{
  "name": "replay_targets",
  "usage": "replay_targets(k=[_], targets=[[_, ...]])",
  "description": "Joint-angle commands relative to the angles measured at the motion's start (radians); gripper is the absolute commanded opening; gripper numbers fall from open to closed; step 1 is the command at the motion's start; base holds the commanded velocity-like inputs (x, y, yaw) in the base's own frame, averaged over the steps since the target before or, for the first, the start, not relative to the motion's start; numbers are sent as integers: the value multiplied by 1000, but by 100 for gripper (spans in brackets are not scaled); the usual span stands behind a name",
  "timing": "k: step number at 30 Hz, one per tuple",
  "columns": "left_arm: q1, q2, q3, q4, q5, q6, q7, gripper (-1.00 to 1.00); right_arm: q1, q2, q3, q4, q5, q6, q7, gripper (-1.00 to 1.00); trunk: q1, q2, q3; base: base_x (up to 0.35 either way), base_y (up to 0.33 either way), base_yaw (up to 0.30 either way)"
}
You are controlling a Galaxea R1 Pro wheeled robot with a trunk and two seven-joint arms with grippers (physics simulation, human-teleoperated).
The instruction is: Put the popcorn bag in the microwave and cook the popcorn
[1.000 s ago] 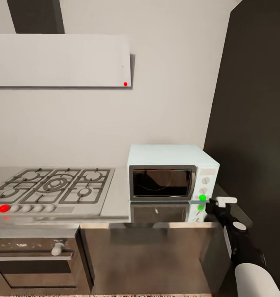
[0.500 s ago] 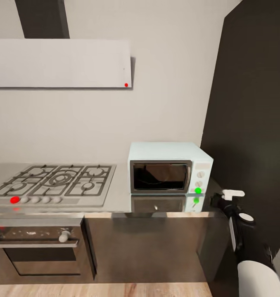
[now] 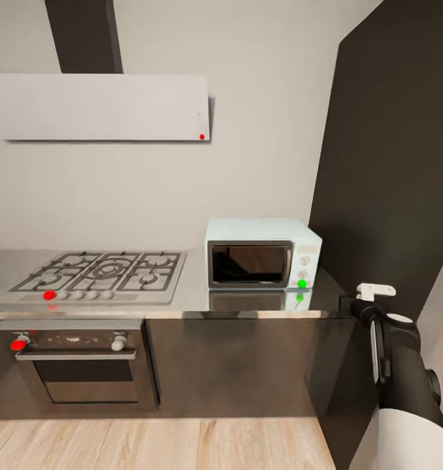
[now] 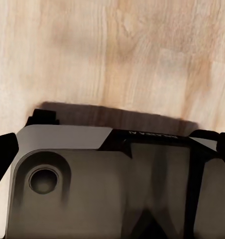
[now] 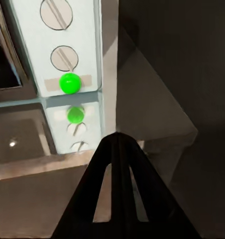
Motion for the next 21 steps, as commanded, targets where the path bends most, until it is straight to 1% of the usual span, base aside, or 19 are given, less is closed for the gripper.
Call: replay_targets(k=[1, 3, 5, 6, 7, 8, 9, 10, 11, 12, 16, 17, 19, 20, 21], targets=[[-1, 0, -7, 0, 10, 4, -3, 100, -1, 8, 1, 0, 10, 5, 9, -100, -1, -1, -1, -345, 0, 0], [-1, 1, -7, 0, 10, 4, -3, 100, 7, 30, 3, 6, 12, 6, 8, -100, -1, -1, -1, -345, 0, 0], [-1, 1, -6, 0, 10, 4, -3, 100, 14, 66, 4, 37, 31, 1, 6, -100, -1, -1, -1, -345, 0, 0], [-1, 1, -7, 0, 10, 4, -3, 100, 20, 88, 4, 77, 50, -4, 5, -100, -1, -1, -1, -345, 0, 0], [-1, 1, -7, 0, 10, 4, -3, 100, 23, 103, 4, 128, 66, -7, 2, -100, -1, -1, -1, -345, 0, 0], [-1, 1, -7, 0, 10, 4, -3, 100, 25, 112, 4, 190, 78, -12, -1, -100, -1, -1, -1, -341, 0, 0], [-1, 1, -7, 0, 10, 4, -3, 100, 26, 116, 4, 264, 86, -33, -4, -100, -1, -1, -1, -282, 0, 0], [-1, 1, -7, 0, 10, 4, -3, 100, 26, 117, 4, 350, 93, -81, -6, -100, -1, -1, -1, -161, 0, 0], [-1, 1, -6, 0, 10, 4, -3, 100, 26, 117, 3, 450, 95, -158, -15, -100, -1, -1, -1, -82, 0, 0], [-1, 1, -6, 0, 10, 4, -3, 100, 26, 116, 3, 514, 94, -212, -27, -100, -1, -1, -1, -53, 0, 0], [-1, 1, -6, 0, 10, 4, -3, 100, 26, 108, 3, 919, 95, -532, -174, -100, -1, -1, -1, -13, 0, 0], [-1, 1, -6, 0, 10, 4, -3, 100, 26, 106, 3, 1043, 93, -613, -203, -100, -1, -1, -1, -1, 0, 0], [-1, 1, -6, 0, 10, 4, -3, 100, 26, 103, 3, 1214, 91, -683, -236, -100, -1, -1, -1, 0, 0, 0], [-1, 1, -6, 0, 10, 4, -3, 100, 26, 100, 4, 1277, 90, -692, -246, -100, -1, -1, -1, 0, 0, 0], [-1, 1, -6, 0, 10, 4, -3, 100, 29, 85, 4, 1352, 90, -698, -264, -100, -1, -1, -1, 0, 0, 0]])
